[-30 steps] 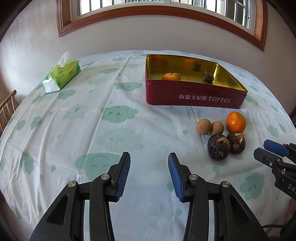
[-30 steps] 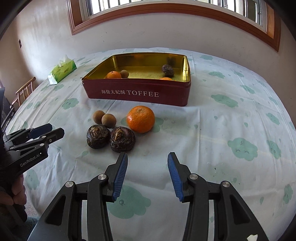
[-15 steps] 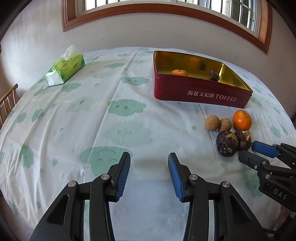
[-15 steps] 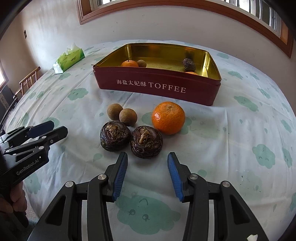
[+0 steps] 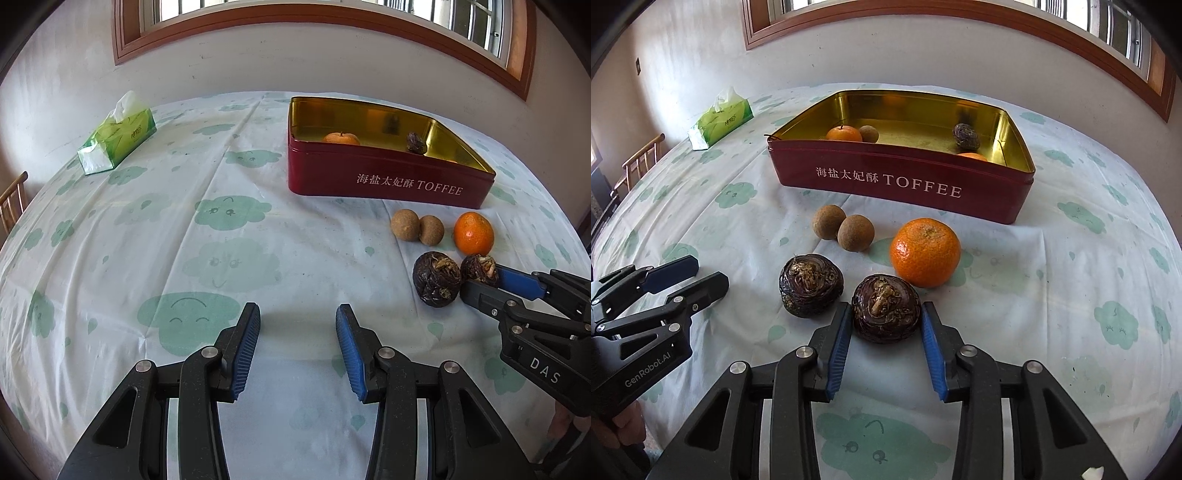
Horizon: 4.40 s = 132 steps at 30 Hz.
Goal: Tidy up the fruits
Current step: 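Close the right tool on a dark brown wrinkled fruit, then close the left tool on the other dark brown fruit while the right tool holds its fruit, then lift the dark fruit with the left tool while the right tool holds its fruit, then carry the dark fruit into the tin with the left tool while the right tool carries its fruit in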
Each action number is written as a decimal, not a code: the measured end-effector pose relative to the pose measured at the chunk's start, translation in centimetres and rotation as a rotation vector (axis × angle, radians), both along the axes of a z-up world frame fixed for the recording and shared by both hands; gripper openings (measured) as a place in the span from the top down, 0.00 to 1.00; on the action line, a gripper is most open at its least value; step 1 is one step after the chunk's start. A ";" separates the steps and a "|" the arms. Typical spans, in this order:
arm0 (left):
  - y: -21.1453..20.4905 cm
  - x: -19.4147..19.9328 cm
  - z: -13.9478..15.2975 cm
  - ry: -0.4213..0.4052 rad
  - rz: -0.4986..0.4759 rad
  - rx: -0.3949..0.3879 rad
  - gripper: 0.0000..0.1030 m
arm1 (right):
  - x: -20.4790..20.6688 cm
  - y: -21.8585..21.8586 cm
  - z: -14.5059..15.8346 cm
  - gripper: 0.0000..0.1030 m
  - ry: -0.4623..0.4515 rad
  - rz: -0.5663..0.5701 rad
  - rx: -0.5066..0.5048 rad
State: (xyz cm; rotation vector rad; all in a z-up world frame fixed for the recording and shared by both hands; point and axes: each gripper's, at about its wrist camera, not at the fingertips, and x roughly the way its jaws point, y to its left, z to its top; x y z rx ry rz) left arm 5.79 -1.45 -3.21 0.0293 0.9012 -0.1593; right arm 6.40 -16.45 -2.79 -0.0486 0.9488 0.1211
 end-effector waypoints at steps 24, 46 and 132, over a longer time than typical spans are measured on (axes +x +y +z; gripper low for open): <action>-6.7 -0.8 0.1 -0.011 -0.149 -0.019 0.57 | -0.3 -8.9 -0.1 0.66 -0.050 -0.184 -0.027; -9.2 1.3 -0.1 -0.010 -0.150 0.007 0.47 | -0.2 -9.2 -0.1 0.66 -0.052 -0.185 -0.007; -5.7 2.3 2.0 -0.081 -0.103 -0.009 0.62 | 1.0 -8.5 3.3 0.67 -0.090 -0.174 0.036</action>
